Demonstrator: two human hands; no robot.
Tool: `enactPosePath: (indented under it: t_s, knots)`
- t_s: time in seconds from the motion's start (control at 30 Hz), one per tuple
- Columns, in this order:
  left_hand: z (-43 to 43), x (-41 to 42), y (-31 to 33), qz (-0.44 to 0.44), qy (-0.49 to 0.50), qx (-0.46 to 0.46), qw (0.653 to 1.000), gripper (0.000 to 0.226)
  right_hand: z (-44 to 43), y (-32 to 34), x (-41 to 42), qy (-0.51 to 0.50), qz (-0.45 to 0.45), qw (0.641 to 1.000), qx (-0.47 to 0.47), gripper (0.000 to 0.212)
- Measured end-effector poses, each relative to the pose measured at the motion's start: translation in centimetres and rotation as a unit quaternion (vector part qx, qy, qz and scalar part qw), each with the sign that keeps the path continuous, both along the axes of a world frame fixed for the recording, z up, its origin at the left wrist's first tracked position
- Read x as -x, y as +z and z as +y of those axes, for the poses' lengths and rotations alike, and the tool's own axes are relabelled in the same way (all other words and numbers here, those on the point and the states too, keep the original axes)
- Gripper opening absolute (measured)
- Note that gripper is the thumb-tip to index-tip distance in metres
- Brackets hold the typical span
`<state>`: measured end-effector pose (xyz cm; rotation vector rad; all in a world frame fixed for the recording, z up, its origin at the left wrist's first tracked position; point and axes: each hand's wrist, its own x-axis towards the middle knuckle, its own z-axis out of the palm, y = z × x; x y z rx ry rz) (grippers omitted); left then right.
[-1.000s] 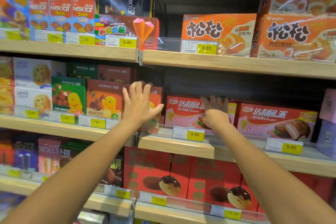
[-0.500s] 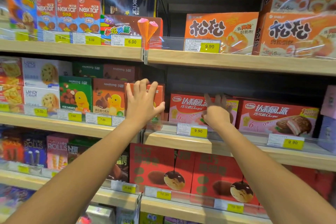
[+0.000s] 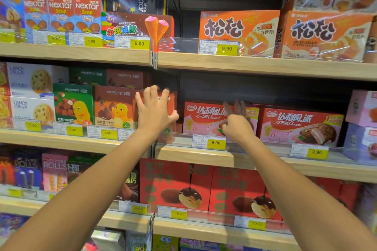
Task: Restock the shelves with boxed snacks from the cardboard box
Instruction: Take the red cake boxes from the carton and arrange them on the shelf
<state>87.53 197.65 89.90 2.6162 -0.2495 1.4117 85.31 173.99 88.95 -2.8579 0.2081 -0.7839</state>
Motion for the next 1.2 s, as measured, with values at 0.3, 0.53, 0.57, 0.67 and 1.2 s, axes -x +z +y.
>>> enactPosePath:
  t_s: [0.3, 0.53, 0.57, 0.67, 1.2]
  knots:
    - [-0.2, 0.5, -0.3, 0.029, 0.0, 0.009, 1.0, 0.071, 0.4, 0.4, 0.8, 0.008, 0.053, 0.999, -0.004, 0.077]
    - [-1.2, 1.7, -0.1, 0.045, -0.017, 0.041, 0.998, 0.075, 0.0, 0.6, 2.8, 0.015, -0.013, 1.0, 0.008, 0.046]
    - [-1.5, 1.9, -0.1, 0.044, -0.02, 0.04, 0.998, 0.075, -0.1, 0.7, 3.2, 0.021, -0.025, 0.999, 0.019, 0.04]
    - [-2.5, 3.2, -0.8, 0.039, -0.041, 0.04, 0.998, 0.072, -0.6, 0.2, 4.4, 0.064, -0.066, 0.995, 0.032, 0.035]
    - [-7.0, 13.5, -19.1, 0.223, -0.234, 0.042, 0.945, 0.015, 0.1, -16.5, 13.2, 0.246, -0.086, 0.961, 0.096, 0.024]
